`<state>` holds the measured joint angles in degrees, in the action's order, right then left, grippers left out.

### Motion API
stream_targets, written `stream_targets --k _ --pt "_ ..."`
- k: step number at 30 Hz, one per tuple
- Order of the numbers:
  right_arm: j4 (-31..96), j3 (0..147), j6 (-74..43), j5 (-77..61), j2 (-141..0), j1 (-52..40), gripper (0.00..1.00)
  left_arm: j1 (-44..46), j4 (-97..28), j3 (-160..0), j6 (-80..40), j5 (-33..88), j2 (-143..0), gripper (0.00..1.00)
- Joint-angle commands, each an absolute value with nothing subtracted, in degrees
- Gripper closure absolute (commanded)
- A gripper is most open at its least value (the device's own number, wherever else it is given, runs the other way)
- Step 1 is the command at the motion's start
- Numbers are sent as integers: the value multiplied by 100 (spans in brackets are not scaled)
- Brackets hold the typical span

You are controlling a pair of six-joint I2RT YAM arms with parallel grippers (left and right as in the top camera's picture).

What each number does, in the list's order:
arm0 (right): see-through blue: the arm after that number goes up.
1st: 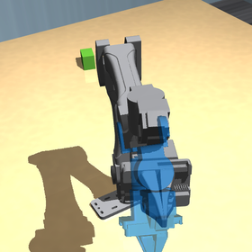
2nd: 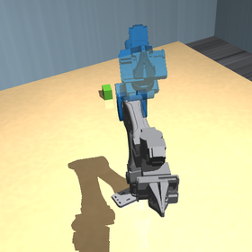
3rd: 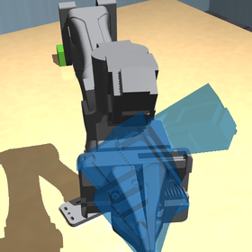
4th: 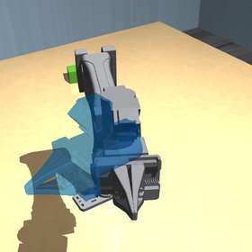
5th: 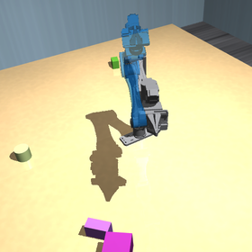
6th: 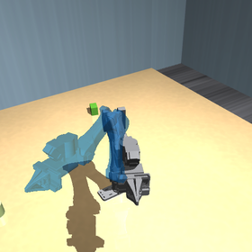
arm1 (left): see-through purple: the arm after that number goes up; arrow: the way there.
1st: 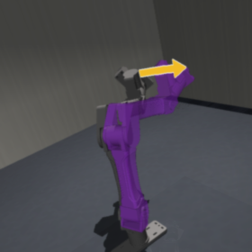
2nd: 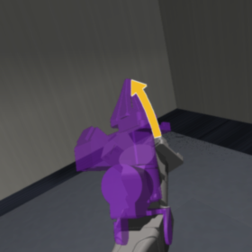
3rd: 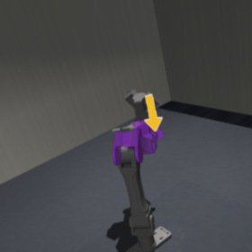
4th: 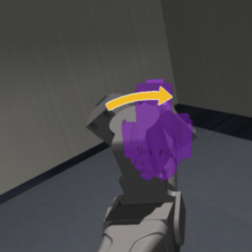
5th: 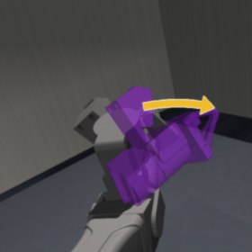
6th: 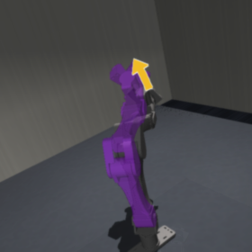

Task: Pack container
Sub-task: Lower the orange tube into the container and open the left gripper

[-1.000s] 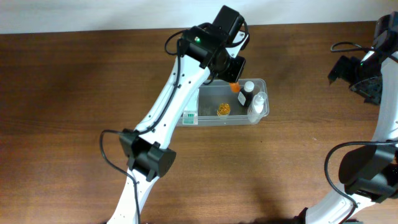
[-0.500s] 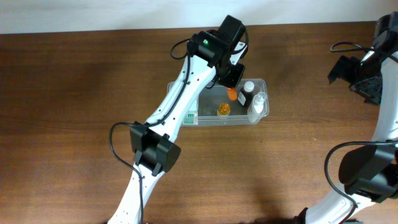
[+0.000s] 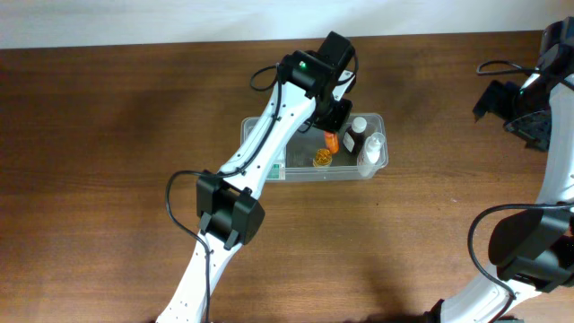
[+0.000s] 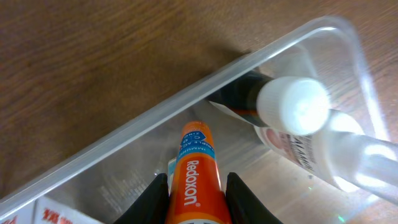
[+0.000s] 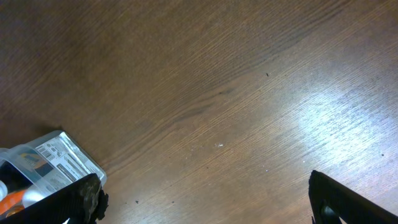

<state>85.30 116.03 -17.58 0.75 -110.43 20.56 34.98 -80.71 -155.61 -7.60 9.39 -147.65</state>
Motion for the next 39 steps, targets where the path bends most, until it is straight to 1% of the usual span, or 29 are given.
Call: stream_targets --k 1,8,9,11,21,26,32,36,39 --pt "8525 11616 -1765 64 -11002 2071 2 3527 -7970 -15565 -823 906 -14855 75" --pt "8525 11616 -1765 64 -11002 2071 2 3527 -7883 -15565 -823 921 -14855 75" --pt "8525 11616 -1765 64 -11002 2071 2 3527 -7870 -15565 -823 921 -14855 67" --pt "8525 11616 -1765 64 -11002 2071 2 3527 -7832 -15565 -823 921 -14855 66" --pt "8525 11616 -1765 64 -11002 2071 2 3527 -7719 -15565 -823 923 -14855 65" --pt "8525 11616 -1765 64 -11002 2071 2 3527 -7568 -15565 -823 1278 -14855 65" --pt "8525 11616 -1765 64 -11002 2071 2 3527 -7522 -15565 -823 1291 -14855 65" --pt "8525 11616 -1765 64 -11002 2071 2 3527 -7516 -15568 -821 1295 -14855 59" --pt "8525 11616 -1765 64 -11002 2071 2 3527 -7498 -15587 -819 1317 -14851 52"
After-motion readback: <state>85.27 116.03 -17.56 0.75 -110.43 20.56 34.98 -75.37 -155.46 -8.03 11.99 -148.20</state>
